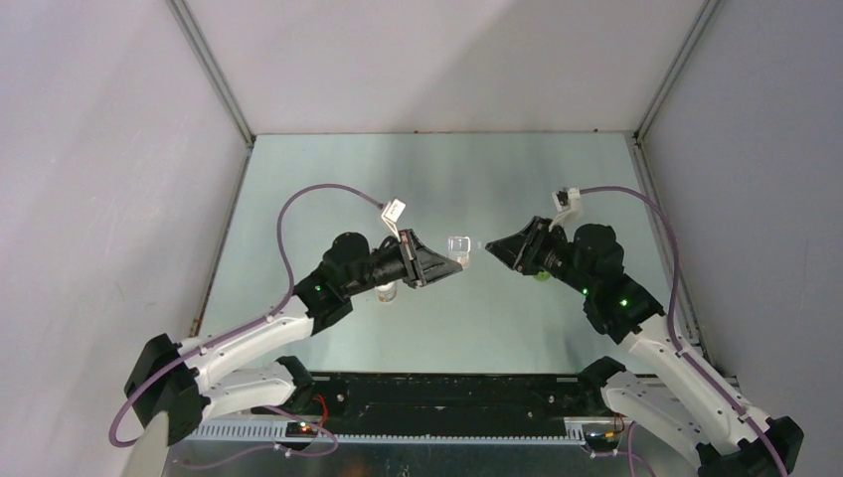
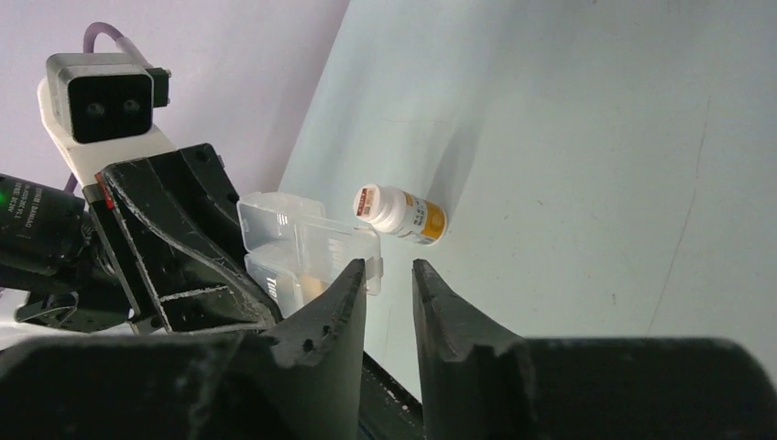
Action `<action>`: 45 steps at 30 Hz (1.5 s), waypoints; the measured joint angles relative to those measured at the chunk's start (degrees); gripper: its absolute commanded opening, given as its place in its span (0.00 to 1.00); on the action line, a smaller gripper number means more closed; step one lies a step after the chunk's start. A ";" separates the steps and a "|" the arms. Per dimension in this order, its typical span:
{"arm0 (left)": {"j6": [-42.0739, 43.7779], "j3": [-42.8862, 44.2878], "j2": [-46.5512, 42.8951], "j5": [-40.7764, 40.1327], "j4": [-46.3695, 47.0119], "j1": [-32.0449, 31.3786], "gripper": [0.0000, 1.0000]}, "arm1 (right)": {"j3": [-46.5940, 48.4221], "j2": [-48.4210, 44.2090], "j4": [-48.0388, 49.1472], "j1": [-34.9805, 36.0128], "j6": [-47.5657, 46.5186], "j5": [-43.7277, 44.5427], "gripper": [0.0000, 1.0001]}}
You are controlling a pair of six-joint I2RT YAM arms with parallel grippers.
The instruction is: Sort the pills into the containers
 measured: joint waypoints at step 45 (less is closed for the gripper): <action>11.02 1.14 -9.75 -16.55 -22.84 2.75 0.99 | -3.85 16.15 1.07 -3.96 -8.44 -19.54 0.00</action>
